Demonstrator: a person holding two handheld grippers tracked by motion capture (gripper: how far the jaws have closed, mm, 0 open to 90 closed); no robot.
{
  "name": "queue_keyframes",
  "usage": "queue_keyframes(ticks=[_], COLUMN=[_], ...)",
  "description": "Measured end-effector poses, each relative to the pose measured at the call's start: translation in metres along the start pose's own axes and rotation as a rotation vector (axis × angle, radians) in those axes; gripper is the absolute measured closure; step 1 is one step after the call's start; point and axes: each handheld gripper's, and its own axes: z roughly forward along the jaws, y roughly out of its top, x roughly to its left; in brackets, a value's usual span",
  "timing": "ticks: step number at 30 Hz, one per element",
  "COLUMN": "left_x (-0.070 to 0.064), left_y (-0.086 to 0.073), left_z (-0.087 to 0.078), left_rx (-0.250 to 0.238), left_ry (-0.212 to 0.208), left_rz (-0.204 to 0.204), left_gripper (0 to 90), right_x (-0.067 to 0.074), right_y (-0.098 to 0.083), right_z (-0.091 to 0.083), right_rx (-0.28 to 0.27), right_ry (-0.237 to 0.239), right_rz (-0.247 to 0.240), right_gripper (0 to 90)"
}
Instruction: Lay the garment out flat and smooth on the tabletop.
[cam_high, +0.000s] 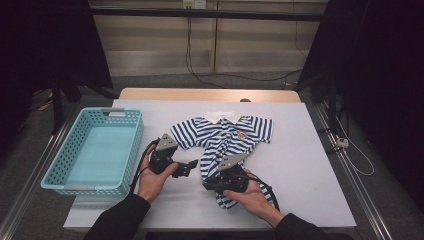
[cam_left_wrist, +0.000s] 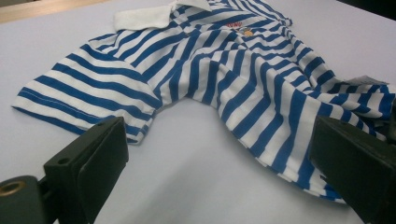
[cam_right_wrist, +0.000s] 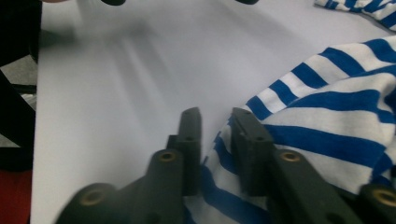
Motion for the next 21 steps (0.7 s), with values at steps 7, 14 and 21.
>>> queue_keyframes(ticks=[7,14,21], left_x=[-0.006,-0.020,-0.042], left_y=[0.001,0.001,-0.004], left_z=[-0.002,-0.006,-0.001], left_rx=[-0.012,0.022,0.066], left_ry=[0.003,-0.032,-0.114], left_rz=[-0.001,0.043,0.088], left_gripper=[5.2,5.3,8.8], right_x=[-0.009,-0.024,-0.036], right_y=[-0.004,-0.017,-0.050], right_z=[-0.030,-0.072,-0.103], right_rx=[-0.102,-0.159,-0.115], right_ry=[0.010,-0.085,-0.193], right_rz=[0.038,0.099,0.160], right_gripper=[47.7,53.3,63.5])
